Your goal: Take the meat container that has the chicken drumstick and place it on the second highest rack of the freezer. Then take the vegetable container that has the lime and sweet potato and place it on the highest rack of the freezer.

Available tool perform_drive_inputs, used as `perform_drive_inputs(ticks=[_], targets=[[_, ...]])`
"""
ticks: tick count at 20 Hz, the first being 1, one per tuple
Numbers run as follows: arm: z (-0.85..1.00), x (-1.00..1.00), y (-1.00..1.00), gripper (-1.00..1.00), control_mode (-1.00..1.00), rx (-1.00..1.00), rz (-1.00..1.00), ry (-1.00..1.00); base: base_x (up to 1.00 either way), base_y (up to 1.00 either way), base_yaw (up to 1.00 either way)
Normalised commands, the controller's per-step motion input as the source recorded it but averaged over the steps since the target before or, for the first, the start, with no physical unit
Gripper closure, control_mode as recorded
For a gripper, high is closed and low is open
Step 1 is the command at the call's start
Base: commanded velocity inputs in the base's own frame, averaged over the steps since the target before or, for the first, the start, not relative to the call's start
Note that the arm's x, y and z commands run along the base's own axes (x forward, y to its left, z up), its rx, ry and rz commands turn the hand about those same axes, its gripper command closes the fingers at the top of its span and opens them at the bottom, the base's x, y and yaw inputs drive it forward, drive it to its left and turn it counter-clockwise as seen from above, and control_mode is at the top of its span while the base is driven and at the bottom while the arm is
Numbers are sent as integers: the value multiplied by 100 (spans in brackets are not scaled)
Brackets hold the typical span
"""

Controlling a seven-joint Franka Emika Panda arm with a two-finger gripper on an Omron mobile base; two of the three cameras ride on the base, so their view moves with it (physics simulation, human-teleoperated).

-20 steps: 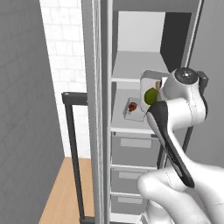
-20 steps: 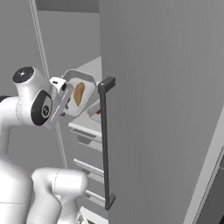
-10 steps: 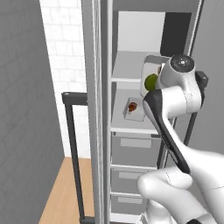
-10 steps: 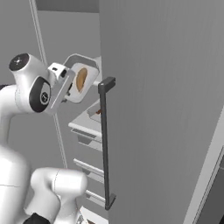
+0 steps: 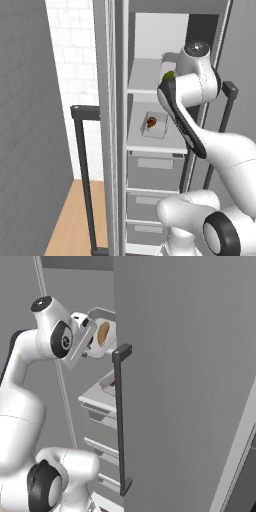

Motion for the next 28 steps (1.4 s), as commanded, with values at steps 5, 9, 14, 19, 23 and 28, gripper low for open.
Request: perform_drive_inputs(ticks=[5, 9, 14, 19, 23, 28], targets=[[8, 72, -10, 100, -100, 7, -3, 9, 0, 0, 0], [0, 85, -25, 100, -100, 8, -2, 0, 0, 0, 0], [-26, 92, -21, 100, -100, 2, -4, 0, 0, 0, 0], [-41, 74, -12, 100, -100, 0, -1, 0, 0, 0, 0], [-39, 48, -7, 100, -100, 0, 0, -2, 0, 0, 0], [-21, 31, -4, 100, -100, 0, 1, -1, 0, 0, 0]])
